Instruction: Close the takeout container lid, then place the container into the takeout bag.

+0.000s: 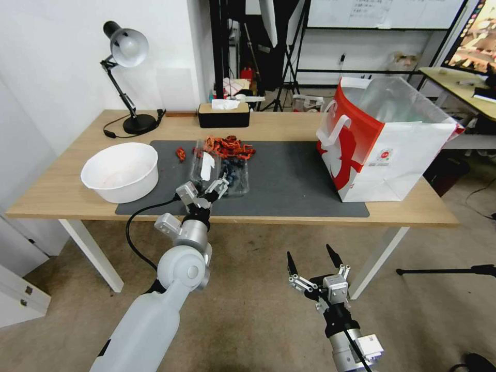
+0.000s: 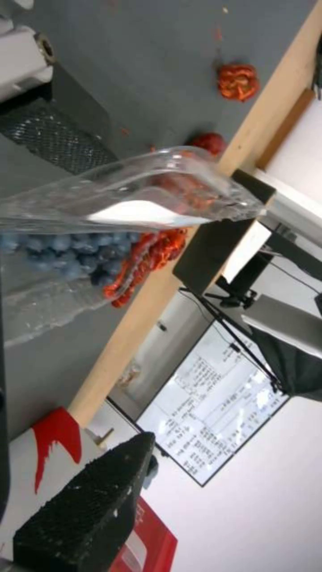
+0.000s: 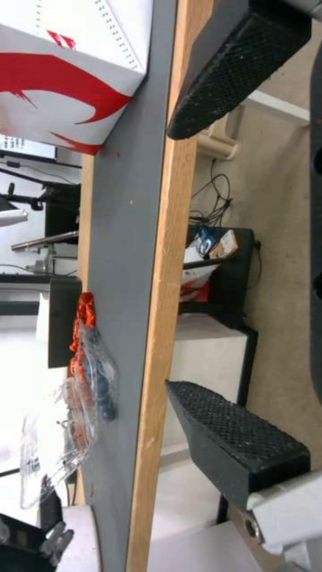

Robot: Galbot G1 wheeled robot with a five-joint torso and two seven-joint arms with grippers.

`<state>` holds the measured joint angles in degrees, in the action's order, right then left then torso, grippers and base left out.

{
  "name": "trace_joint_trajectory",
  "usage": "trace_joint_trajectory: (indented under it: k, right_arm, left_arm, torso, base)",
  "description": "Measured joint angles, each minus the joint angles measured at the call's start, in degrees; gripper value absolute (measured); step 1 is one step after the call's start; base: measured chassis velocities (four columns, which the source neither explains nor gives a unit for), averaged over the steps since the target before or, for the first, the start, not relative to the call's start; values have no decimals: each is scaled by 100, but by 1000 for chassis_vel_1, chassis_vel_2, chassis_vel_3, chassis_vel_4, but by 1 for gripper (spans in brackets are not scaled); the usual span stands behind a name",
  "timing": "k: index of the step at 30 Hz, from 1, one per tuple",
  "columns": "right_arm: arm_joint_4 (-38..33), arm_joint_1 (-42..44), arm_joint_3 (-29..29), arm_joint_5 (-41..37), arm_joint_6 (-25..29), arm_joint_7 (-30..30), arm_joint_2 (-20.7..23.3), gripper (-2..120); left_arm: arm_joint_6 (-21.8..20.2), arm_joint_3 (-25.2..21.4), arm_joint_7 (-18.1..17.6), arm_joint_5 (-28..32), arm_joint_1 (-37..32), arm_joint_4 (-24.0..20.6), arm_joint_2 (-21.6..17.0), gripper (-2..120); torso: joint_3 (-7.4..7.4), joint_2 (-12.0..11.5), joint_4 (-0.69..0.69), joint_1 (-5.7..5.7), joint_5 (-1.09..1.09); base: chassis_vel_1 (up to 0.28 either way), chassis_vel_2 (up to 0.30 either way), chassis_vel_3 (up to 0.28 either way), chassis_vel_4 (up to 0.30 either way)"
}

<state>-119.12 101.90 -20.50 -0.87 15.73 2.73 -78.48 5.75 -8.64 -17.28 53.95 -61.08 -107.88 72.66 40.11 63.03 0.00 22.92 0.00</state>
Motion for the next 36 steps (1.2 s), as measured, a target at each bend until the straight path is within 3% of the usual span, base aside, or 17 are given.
trace_joint_trajectory:
  k: [14, 22, 27, 30, 36]
  right_arm:
    - [23, -20, 7, 31, 8, 16, 12, 100]
    - [43, -18, 32, 68, 6, 24, 6, 100]
    - [54, -9, 42, 86, 6, 34, 1, 100]
    - [62, -5, 46, 95, 6, 43, -1, 100]
    - [96, -4, 49, 105, 22, 52, -7, 100]
  left_arm:
    - [41, 16, 188, 308, 238, 72, -25, 100]
    - [-74, -47, 699, 924, 345, 161, -141, 100]
    - [-383, -121, 907, 1528, 461, 238, -199, 100]
    - [-829, -220, 952, 2022, 555, 251, -252, 100]
    - [-1224, -283, 1133, 2470, 748, 351, -314, 100]
  torso:
    - [0, 0, 0, 0, 0]
    - [0, 0, 0, 0, 1]
    - [0, 0, 0, 0, 0]
    - [0, -1, 0, 0, 0]
    - [0, -1, 0, 0, 0]
  base:
    - [0, 0, 0, 0]
    - [0, 0, 0, 0]
    - [0, 0, 0, 0]
    - [0, 0, 0, 0]
    - [0, 0, 0, 0]
